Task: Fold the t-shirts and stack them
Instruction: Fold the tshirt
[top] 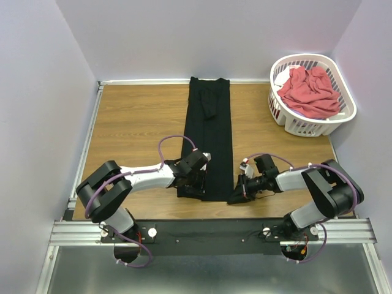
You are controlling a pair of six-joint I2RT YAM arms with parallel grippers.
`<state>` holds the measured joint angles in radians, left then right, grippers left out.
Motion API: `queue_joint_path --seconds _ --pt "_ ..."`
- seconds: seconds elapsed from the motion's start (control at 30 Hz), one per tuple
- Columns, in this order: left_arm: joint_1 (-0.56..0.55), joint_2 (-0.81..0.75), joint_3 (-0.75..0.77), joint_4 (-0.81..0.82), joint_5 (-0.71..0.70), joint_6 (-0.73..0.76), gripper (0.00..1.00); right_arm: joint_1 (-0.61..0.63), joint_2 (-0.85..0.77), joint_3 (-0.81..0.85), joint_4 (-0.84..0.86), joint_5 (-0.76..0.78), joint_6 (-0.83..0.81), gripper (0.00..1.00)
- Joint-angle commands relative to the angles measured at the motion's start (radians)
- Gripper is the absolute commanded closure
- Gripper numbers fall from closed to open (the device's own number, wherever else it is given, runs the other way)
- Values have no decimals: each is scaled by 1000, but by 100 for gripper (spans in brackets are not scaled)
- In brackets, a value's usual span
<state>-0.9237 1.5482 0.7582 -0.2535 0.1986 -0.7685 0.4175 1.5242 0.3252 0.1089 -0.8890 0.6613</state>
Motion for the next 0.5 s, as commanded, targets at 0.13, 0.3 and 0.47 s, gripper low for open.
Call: queue_joint_path --seconds 0.13,0.3,0.47 --pt "5 -20 -24 -35 -28 8 90 -2 -86 -22 -63 120 -32 83" --pt "5 -95 19 -84 -67 3 65 -2 -246 92 -346 205 -90 71" --pt "8 -190 58 -157 -143 -34 54 0 -311 228 -578 399 -134 54"
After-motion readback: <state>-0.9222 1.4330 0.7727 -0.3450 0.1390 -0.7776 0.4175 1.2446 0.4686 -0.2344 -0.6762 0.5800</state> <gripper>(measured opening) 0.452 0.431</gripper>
